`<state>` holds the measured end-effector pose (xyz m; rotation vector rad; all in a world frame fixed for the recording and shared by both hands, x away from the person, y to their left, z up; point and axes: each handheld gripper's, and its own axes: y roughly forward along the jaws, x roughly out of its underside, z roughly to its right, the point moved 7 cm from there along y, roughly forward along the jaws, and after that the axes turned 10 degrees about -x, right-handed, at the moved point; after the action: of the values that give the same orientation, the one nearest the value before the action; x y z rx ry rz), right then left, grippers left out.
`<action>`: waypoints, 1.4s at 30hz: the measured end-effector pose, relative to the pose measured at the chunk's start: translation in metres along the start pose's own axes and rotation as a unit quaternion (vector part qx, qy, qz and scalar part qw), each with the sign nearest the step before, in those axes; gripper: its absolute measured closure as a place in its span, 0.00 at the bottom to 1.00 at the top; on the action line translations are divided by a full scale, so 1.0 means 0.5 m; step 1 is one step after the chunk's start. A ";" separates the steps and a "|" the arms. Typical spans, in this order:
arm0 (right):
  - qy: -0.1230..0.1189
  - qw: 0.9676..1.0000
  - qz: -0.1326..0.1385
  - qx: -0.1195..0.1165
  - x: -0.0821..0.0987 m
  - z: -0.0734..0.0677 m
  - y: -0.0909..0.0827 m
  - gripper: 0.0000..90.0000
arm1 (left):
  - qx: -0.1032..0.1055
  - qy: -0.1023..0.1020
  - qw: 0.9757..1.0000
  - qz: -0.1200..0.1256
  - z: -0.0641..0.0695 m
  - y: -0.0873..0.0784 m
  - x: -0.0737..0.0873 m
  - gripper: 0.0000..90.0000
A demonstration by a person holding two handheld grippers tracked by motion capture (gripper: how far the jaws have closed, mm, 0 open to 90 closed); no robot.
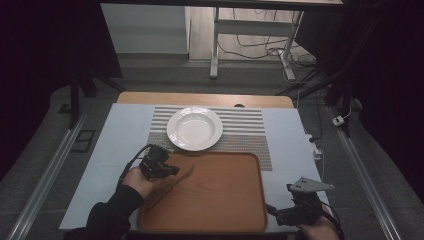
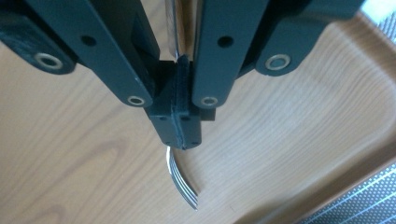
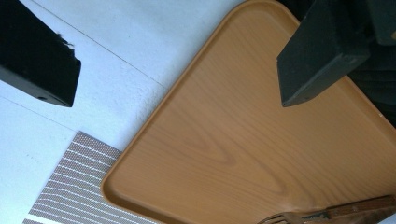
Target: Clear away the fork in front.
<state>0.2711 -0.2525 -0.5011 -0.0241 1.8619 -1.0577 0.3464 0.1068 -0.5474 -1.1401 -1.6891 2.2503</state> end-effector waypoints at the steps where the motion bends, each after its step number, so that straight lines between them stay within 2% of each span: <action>1: -0.001 1.000 0.000 0.000 0.000 0.000 0.001 0.00 | 0.001 -0.001 1.000 -0.001 -0.001 0.005 -0.001 0.99; 13: 0.000 1.000 -0.012 -0.002 0.002 0.000 0.005 0.00 | -0.008 -0.008 1.000 -0.011 -0.013 0.038 -0.003 0.99; 14: 0.001 1.000 -0.012 -0.002 0.002 0.000 0.005 0.00 | 0.003 -0.008 1.000 -0.010 -0.006 0.040 -0.004 0.99; 15: 0.001 1.000 -0.013 -0.002 0.002 0.000 0.005 0.00 | 0.023 -0.002 1.000 -0.011 0.007 0.042 -0.006 0.99; 18: 0.005 1.000 -0.014 -0.004 0.002 0.001 0.007 0.00 | 0.031 0.037 0.999 -0.010 0.054 0.045 -0.014 0.99; 21: 0.005 1.000 -0.014 -0.004 0.003 0.001 0.006 0.00 | 0.034 0.051 0.998 -0.010 0.080 0.048 -0.020 0.99; 26: 0.005 1.000 -0.014 -0.005 0.003 0.001 0.006 0.01 | 0.042 0.054 0.998 -0.004 0.091 0.049 -0.024 0.99; 31: 0.006 1.000 -0.019 -0.005 0.003 0.002 0.008 0.01 | 0.057 0.040 0.998 0.001 0.091 0.055 -0.029 0.99; 35: 0.005 1.000 -0.019 -0.005 0.003 0.002 0.008 0.01 | 0.089 0.062 0.994 -0.006 0.124 0.051 -0.024 0.99; 38: 0.007 1.000 -0.017 -0.006 0.003 0.003 0.007 0.01 | 0.105 0.074 0.992 -0.010 0.147 0.043 -0.017 0.99; 42: 0.006 1.000 -0.016 -0.006 0.003 0.003 0.007 0.01 | 0.108 0.080 0.991 -0.014 0.162 0.043 -0.009 0.99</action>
<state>0.2726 -0.2519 -0.5048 -0.0541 1.8847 -1.0721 0.3072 0.0332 -0.5553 -1.2003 -1.3572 2.1928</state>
